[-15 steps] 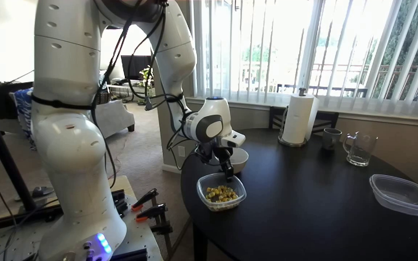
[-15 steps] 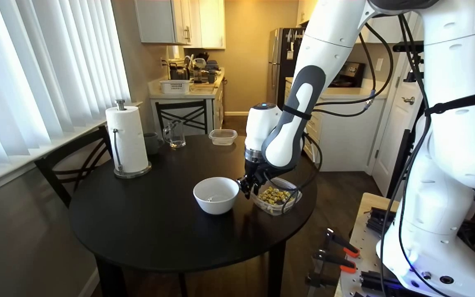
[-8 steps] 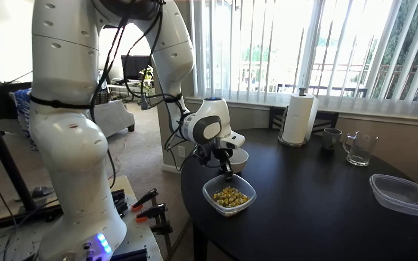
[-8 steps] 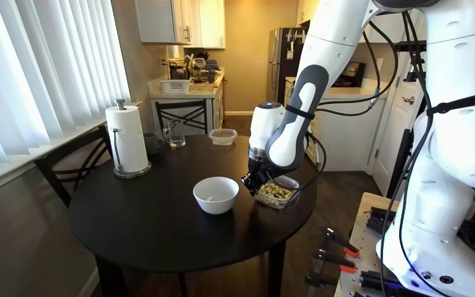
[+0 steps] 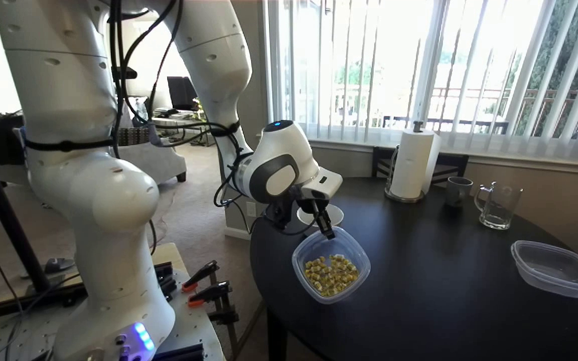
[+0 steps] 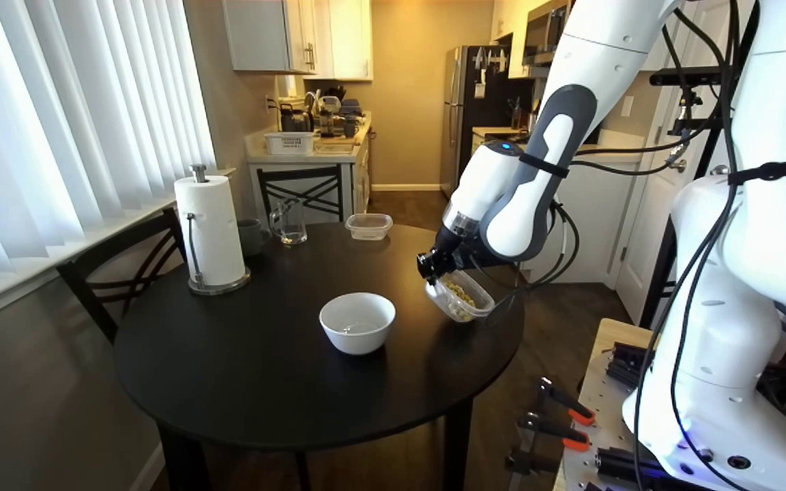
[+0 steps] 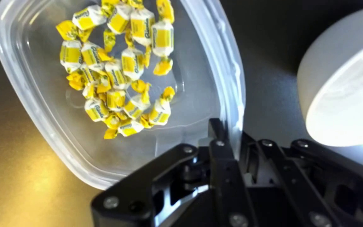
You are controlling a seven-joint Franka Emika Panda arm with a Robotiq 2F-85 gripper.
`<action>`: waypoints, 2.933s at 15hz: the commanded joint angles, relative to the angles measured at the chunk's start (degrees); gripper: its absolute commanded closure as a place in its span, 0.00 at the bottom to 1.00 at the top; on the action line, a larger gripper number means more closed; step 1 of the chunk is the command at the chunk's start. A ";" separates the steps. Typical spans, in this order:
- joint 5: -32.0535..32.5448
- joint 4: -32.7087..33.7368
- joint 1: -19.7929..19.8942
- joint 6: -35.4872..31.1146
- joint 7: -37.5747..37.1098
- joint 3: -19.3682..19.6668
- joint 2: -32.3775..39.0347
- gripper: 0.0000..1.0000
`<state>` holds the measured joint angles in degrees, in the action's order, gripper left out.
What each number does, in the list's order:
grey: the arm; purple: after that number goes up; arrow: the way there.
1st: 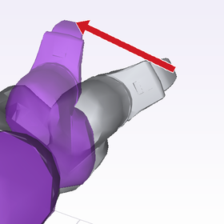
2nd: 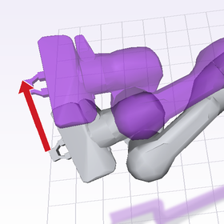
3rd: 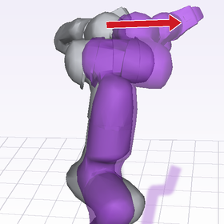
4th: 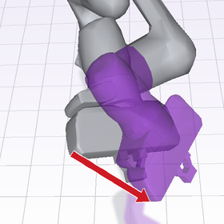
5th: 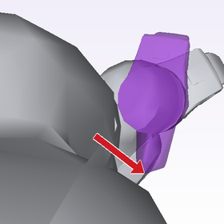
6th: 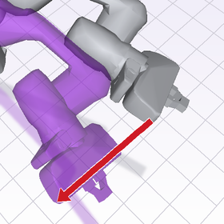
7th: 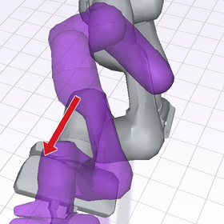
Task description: Pour the contents of the lunchbox into the white bowl
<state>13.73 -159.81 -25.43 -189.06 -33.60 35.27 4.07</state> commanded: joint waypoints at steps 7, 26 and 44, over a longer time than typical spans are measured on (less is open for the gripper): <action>-7.97 0.92 5.55 -1.67 8.83 -11.71 -6.51 0.99; 2.37 0.17 -46.36 -0.81 9.61 25.61 -34.25 0.99; -4.90 9.47 -68.28 4.65 39.87 53.90 -65.90 0.99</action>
<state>10.66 -151.72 -93.30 -187.03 1.20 88.45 -55.33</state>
